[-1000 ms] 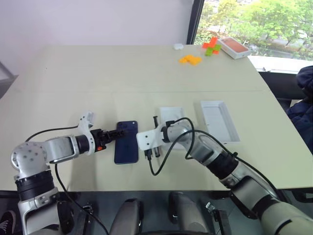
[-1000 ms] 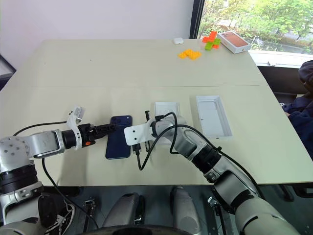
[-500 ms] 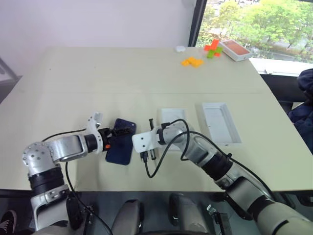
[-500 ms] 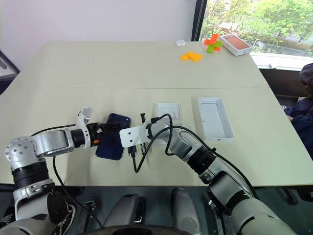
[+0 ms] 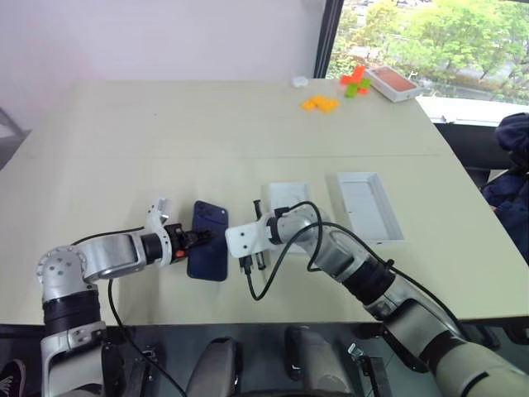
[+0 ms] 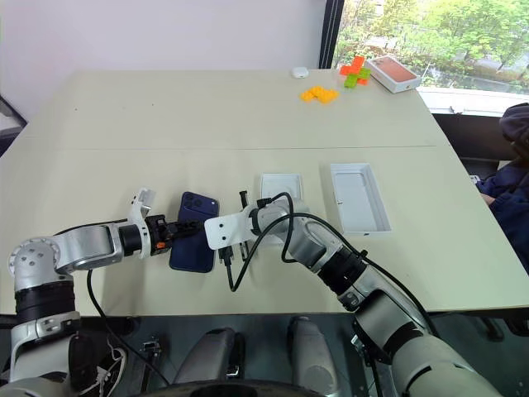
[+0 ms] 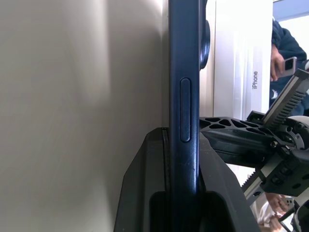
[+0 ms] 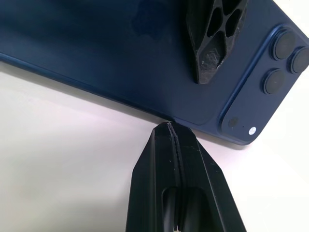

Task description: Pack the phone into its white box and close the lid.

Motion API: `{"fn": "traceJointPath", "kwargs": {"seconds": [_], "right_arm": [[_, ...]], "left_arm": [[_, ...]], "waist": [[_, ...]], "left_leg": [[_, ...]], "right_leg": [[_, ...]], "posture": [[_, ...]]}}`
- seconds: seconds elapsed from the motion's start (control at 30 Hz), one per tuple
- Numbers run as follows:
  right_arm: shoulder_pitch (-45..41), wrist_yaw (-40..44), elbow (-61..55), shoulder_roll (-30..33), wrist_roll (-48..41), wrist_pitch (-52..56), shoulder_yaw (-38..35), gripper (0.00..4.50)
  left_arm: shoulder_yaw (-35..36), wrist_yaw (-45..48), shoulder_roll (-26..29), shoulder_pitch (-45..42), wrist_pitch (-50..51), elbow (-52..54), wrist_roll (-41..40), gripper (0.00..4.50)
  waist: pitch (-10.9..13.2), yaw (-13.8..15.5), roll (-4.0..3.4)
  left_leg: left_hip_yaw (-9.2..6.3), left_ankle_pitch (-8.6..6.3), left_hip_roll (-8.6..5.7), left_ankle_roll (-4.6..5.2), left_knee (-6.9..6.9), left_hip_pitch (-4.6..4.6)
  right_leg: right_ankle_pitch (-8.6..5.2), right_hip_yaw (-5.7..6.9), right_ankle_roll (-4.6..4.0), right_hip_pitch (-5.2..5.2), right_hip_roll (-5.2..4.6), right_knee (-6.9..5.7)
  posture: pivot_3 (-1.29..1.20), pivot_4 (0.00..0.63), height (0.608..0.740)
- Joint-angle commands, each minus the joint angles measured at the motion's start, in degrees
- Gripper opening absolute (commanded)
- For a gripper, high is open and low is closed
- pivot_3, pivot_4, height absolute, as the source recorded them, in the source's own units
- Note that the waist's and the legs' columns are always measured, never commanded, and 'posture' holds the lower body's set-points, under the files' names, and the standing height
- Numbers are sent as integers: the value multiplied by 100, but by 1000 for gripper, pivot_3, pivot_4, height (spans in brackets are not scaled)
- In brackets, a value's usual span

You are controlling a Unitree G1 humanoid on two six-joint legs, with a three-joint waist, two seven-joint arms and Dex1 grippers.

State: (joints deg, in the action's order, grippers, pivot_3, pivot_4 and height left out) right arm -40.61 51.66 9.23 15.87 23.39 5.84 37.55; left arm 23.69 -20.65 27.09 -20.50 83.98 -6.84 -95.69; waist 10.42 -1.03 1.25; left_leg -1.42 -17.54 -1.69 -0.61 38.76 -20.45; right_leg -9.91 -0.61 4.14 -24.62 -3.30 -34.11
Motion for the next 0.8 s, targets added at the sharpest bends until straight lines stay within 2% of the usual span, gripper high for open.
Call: {"fn": "traceJointPath", "kwargs": {"seconds": [0.03, 0.13, 0.2, 0.33, 0.43, 0.5, 0.6, 0.67, 0.73, 0.8], "right_arm": [[-27, -48, -176, -1, -47, -79, -163, 0], [48, 58, -410, -50, -395, 201, -441, 0], [118, 154, -738, -166, -871, 590, -826, 0], [85, 466, -1556, -448, -2257, 2153, -1836, 0], [-26, 687, -2139, -347, -3267, 3283, -2545, 896], [-101, 689, -2249, -157, -3648, 3784, -2877, 1880], [-48, 960, -2296, 512, -3912, 4052, -2980, 3403], [143, 1426, -2291, 1412, -3628, 3803, -2489, 4379], [419, 1965, -2397, 2330, -3335, 3504, -1904, 4455], [565, 2159, -2501, 2721, -3330, 3412, -1659, 4455]], "left_arm": [[-267, -148, 196, 199, -263, -3, -520, 39], [-317, 60, 346, 315, -572, 27, -864, 39], [-234, 619, 478, 446, -678, 265, -562, 39], [-10, 1386, 557, 688, -1024, 203, -567, 39], [194, 1758, 528, 748, -1349, -1, -674, 0], [177, 1804, 535, 747, -1417, -131, -780, 0], [126, 1850, 479, 683, -1557, -188, -736, 0], [27, 1832, 391, 596, -1671, -124, -605, 0], [-88, 1827, 320, 505, -1723, 18, -545, 0], [-142, 1896, 295, 442, -1771, 153, -438, 0]], "waist": [[0, 0, 0], [2, 3, 1], [8, -2, 4], [12, 8, 2], [13, 35, 1], [13, 41, 0], [13, 52, 1], [15, 53, -1], [16, 58, 3], [20, 34, 6]], "left_leg": [[0, 0, 0, 0, -1, 0], [0, 0, 1, 0, -1, -3], [0, 0, 1, 0, -1, -7], [1, 1, 8, -1, -2, -24], [-5, 2, 13, -1, -1, -36], [-11, 2, 13, -1, 4, -54], [-14, 2, 10, 0, 16, -93], [-13, 1, 5, 3, 18, -101], [-15, -3, -1, 10, 17, -103], [-15, -9, -4, 19, 16, -108]], "right_leg": [[-1, 0, -1, -1, 0, 0], [-2, 0, -3, -4, -1, 0], [-2, 0, -4, -6, 0, 0], [-2, 2, -6, -24, 5, -1], [-4, 14, -9, -30, 5, 0], [-4, 22, -11, -41, 3, 1], [-4, 32, -12, -70, -4, 2], [-4, 33, -11, -75, -16, 4], [-5, 42, -10, -73, -19, 8], [-13, 45, 0, -72, -24, 13]], "posture": [[0, 150, 740], [0, 150, 740], [0, 150, 740], [0, 150, 740], [0, 150, 740], [0, 150, 740], [0, 150, 740], [0, 150, 740], [0, 150, 740], [0, 150, 740]]}}
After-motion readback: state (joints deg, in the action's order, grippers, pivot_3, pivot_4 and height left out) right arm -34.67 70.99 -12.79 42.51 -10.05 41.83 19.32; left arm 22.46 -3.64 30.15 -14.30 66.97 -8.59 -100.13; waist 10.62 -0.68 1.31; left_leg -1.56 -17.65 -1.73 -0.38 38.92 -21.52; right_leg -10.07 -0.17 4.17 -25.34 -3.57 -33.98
